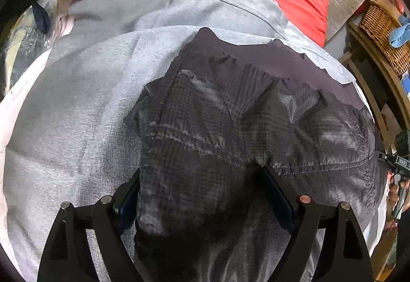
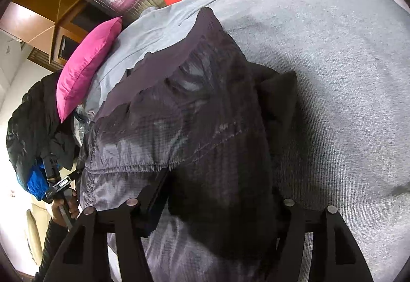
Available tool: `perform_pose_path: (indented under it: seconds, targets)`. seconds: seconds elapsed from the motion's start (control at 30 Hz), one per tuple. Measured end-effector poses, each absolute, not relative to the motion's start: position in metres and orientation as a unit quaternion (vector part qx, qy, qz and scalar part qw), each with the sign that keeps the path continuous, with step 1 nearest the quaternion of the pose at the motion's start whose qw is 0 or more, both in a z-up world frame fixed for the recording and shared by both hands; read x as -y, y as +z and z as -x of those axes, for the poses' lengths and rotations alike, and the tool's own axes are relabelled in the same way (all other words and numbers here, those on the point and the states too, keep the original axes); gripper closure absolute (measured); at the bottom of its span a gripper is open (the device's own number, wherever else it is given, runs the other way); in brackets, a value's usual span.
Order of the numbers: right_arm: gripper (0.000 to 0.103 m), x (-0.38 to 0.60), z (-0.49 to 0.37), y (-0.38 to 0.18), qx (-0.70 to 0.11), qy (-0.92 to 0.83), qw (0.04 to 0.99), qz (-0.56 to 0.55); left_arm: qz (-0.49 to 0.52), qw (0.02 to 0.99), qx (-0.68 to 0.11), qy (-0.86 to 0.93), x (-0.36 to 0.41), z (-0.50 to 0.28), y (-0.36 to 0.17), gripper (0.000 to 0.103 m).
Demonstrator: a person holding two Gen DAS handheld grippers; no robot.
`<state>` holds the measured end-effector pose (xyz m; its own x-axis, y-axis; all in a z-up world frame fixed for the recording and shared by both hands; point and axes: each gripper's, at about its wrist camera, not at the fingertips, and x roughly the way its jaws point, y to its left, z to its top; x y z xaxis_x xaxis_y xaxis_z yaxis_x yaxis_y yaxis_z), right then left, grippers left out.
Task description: Fold large clothes
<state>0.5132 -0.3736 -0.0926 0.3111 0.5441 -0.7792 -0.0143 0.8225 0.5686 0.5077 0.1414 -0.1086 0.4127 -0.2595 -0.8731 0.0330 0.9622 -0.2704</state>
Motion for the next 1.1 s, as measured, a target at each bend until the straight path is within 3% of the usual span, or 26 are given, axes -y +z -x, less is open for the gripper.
perform_pose_path:
  seconds: [0.3,0.37,0.43,0.47,0.5,0.53,0.6,0.77,1.0,1.1]
  targets:
    - [0.039,0.369,-0.515,-0.09,-0.564,0.178,0.776,-0.219,0.112,0.828,-0.541,-0.093,-0.142,-0.514,-0.112,0.016]
    - [0.047,0.366,-0.515,-0.088,-0.564,0.179,0.777,-0.213,0.108,0.831,-0.536,-0.102,-0.14,-0.513,-0.111,0.021]
    - [0.06,0.36,-0.515,-0.082,-0.564,0.176,0.783,-0.194,0.11,0.829,-0.536,-0.116,-0.137,-0.514,-0.111,0.045]
    - [0.067,0.358,-0.515,-0.08,-0.565,0.175,0.784,-0.187,0.11,0.828,-0.537,-0.115,-0.135,-0.514,-0.109,0.051]
    - [0.069,0.355,-0.515,-0.076,-0.567,0.175,0.785,-0.179,0.108,0.83,-0.537,-0.111,-0.134,-0.515,-0.107,0.066]
    - [0.073,0.353,-0.516,-0.074,-0.569,0.174,0.785,-0.173,0.106,0.831,-0.535,-0.109,-0.132,-0.516,-0.103,0.074]
    - [0.079,0.347,-0.516,-0.066,-0.568,0.169,0.79,-0.153,0.079,0.841,-0.527,-0.099,-0.123,-0.514,-0.091,0.08]
    - [0.084,0.331,-0.509,-0.021,-0.547,0.176,0.81,-0.115,0.082,0.87,-0.476,-0.094,-0.115,-0.5,-0.038,0.085]
    - [0.085,0.318,-0.467,0.095,-0.472,0.202,0.856,-0.059,0.066,0.919,-0.37,-0.117,-0.087,-0.434,0.068,0.085]
    - [0.085,0.338,-0.424,0.117,-0.449,0.197,0.87,-0.052,0.07,0.925,-0.351,-0.128,-0.083,-0.396,0.067,0.085]
